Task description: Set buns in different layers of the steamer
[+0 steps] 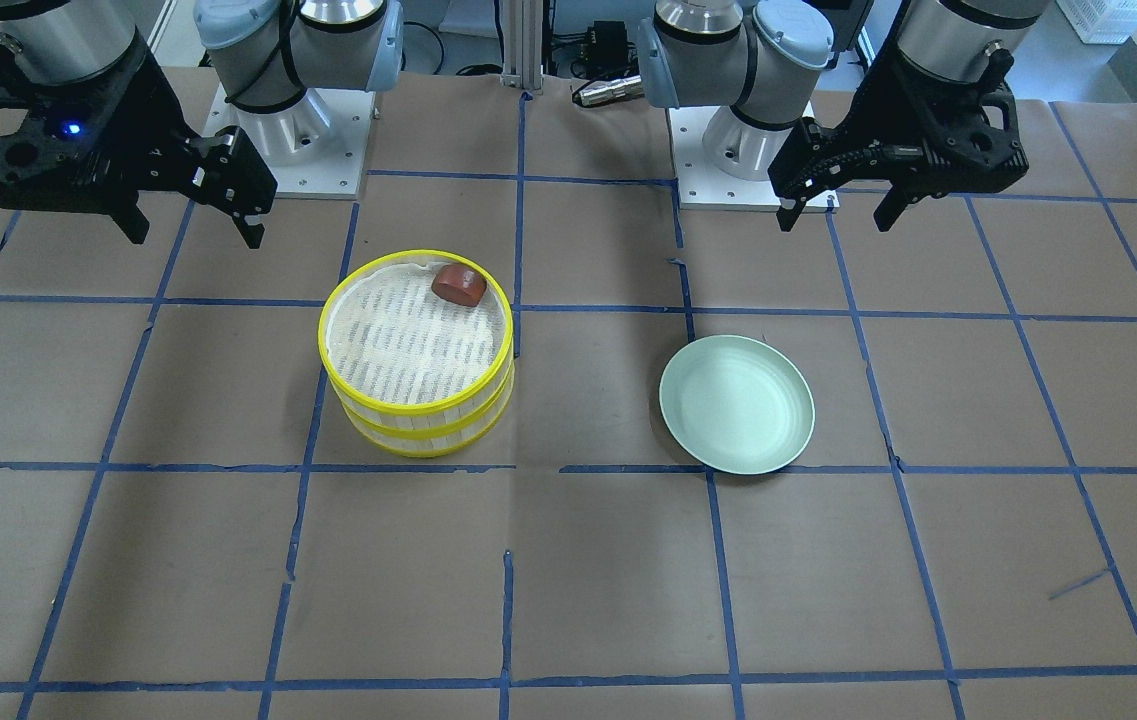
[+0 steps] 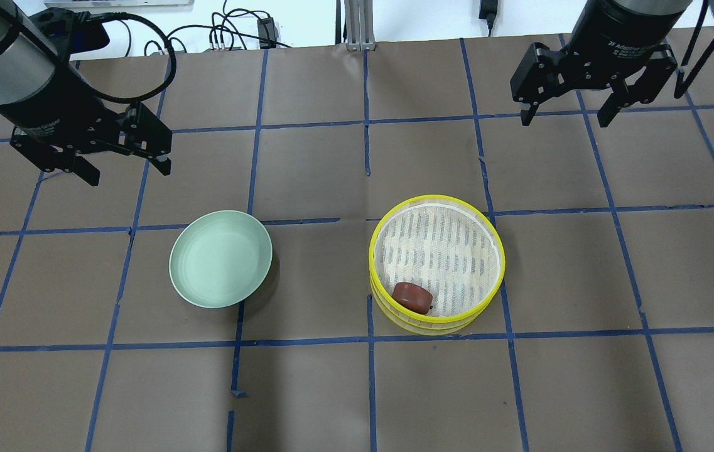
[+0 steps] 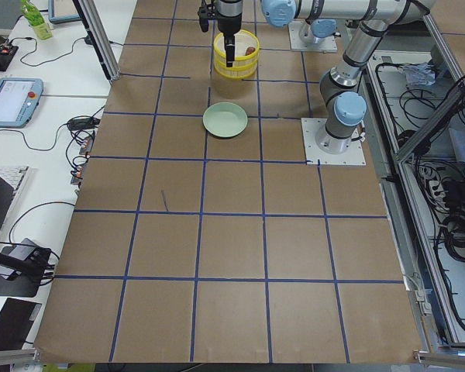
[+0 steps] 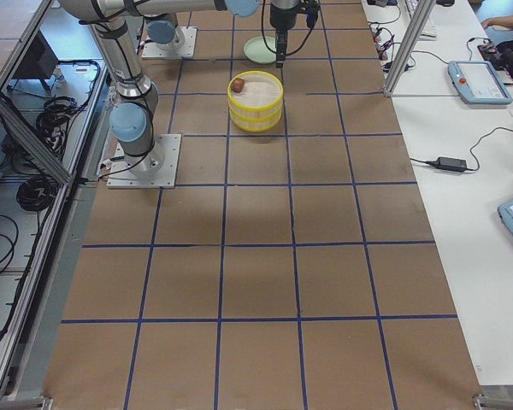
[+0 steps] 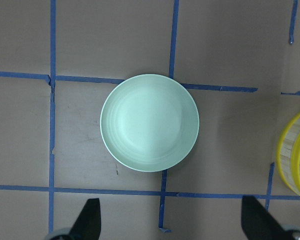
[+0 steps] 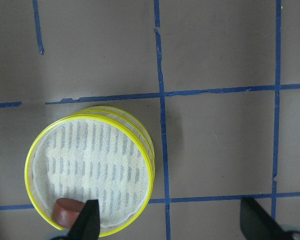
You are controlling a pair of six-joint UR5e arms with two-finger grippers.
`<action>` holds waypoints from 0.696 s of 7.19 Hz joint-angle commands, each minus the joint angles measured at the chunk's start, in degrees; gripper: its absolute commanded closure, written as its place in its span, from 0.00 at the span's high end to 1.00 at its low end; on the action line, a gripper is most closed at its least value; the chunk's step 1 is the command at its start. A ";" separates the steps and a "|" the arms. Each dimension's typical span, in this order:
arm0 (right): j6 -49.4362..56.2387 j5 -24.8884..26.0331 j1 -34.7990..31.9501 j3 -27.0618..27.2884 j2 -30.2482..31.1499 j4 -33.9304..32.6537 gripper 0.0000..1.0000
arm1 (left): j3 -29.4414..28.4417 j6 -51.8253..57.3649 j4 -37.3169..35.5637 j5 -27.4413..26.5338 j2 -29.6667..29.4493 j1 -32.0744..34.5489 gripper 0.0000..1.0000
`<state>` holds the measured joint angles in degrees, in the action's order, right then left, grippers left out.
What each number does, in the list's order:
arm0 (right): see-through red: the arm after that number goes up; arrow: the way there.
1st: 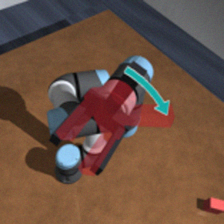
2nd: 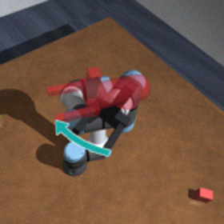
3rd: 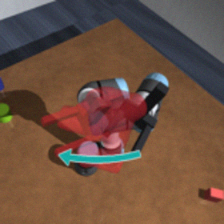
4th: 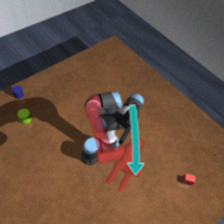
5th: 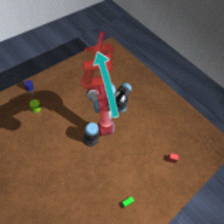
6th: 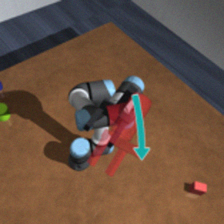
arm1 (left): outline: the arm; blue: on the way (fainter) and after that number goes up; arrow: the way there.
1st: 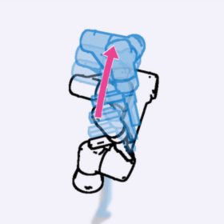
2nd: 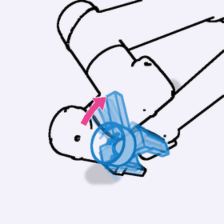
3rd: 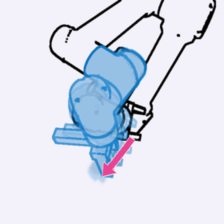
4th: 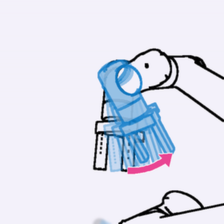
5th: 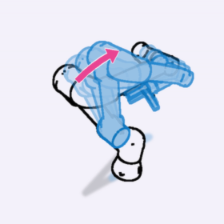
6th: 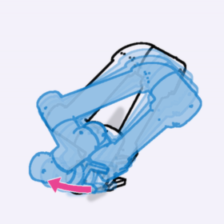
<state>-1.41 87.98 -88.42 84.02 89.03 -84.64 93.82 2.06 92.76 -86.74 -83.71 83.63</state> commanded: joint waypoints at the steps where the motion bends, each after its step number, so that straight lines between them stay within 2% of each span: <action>1: 0.00 0.00 0.00 0.00 0.00 0.09 1.00 | 0.23 0.05 0.84 -0.09 0.21 0.31 1.00; 5: 0.00 -0.09 -0.08 0.09 0.09 0.53 1.00 | 0.40 0.49 1.37 -0.18 0.48 0.40 1.00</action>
<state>-1.41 87.98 -88.40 84.08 89.05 -84.17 94.14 2.42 94.10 -86.87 -83.23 84.02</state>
